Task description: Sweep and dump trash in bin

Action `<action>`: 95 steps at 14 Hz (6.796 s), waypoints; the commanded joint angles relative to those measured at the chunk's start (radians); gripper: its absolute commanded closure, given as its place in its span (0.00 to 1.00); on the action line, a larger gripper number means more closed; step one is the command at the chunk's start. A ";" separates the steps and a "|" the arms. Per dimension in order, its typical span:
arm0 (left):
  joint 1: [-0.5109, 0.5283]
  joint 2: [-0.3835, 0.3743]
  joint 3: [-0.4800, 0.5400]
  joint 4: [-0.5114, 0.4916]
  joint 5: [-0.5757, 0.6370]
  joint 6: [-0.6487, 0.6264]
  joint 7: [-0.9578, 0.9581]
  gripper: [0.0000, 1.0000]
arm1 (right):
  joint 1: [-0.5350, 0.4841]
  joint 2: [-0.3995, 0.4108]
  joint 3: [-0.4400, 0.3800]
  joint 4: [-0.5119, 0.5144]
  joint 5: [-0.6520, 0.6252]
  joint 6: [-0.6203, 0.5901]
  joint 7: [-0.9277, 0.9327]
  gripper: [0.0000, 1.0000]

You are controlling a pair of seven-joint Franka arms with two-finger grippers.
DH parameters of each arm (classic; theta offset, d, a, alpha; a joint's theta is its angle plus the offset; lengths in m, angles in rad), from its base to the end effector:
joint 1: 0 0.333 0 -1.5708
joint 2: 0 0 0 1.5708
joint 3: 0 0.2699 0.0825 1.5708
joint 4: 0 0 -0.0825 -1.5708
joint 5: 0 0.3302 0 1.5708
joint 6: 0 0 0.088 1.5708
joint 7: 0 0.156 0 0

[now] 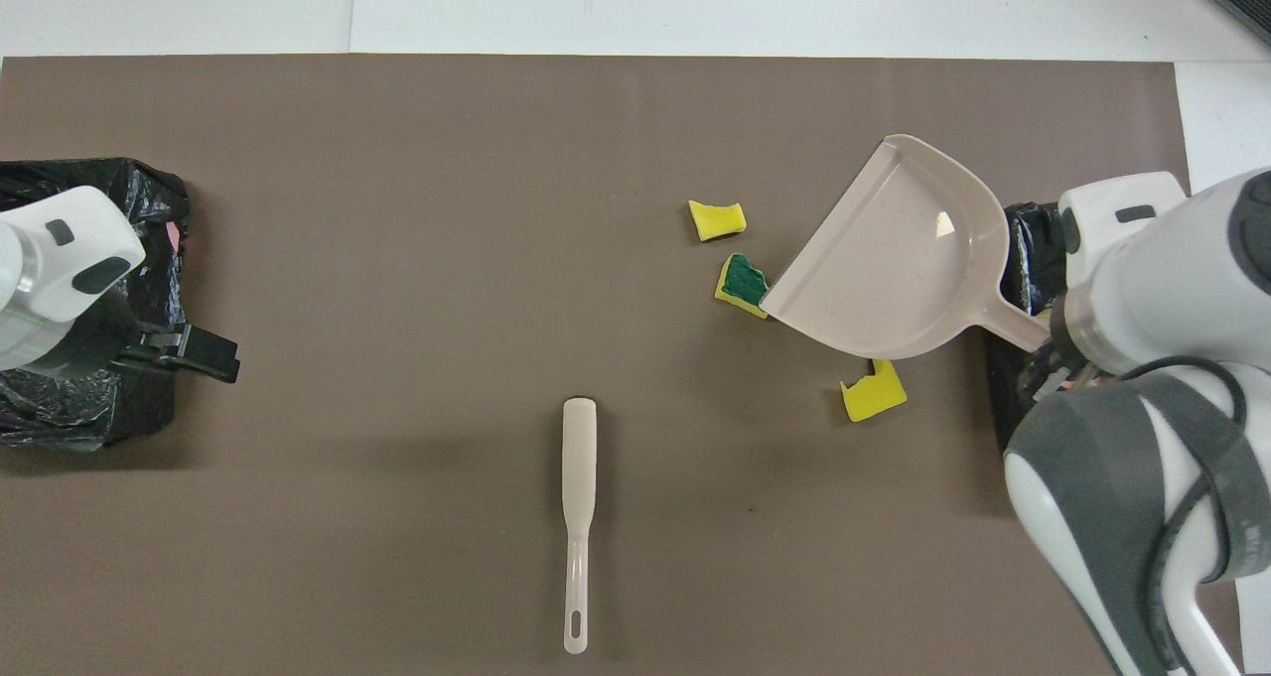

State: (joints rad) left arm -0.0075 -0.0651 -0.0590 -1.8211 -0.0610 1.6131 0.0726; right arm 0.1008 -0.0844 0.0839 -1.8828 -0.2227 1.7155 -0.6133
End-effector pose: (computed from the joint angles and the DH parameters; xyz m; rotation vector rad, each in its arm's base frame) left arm 0.4678 -0.0409 0.4612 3.0698 -0.2025 -0.2201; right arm 0.4729 0.0573 0.4555 2.6783 1.1942 -0.1903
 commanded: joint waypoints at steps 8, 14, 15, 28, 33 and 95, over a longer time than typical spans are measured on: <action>0.001 -0.036 -0.010 0.169 0.015 -0.053 0.000 0.00 | 0.255 0.190 -0.007 0.073 0.150 0.157 0.848 1.00; 0.003 -0.035 -0.008 0.172 0.016 -0.058 0.003 0.00 | 0.430 0.499 -0.006 0.334 0.164 0.234 1.274 1.00; 0.004 -0.035 -0.008 0.171 0.016 -0.059 0.004 0.00 | 0.462 0.562 -0.007 0.399 0.163 0.239 1.328 1.00; 0.004 -0.021 -0.008 0.244 0.018 -0.114 0.012 0.00 | 0.473 0.641 -0.006 0.513 0.170 0.325 1.325 0.00; 0.004 -0.021 -0.008 0.244 0.018 -0.111 0.012 0.00 | 0.369 0.473 -0.006 0.467 0.175 0.144 1.106 0.00; -0.460 0.366 -0.022 0.160 -0.049 0.505 -0.463 0.00 | 0.790 0.187 -0.003 -0.320 0.157 0.625 1.638 0.23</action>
State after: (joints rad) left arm -0.4491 0.3160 -0.1002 -1.6544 -0.0980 2.1076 -0.3546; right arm 0.8926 0.1119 0.0834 -2.1992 -0.0425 2.3371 1.0022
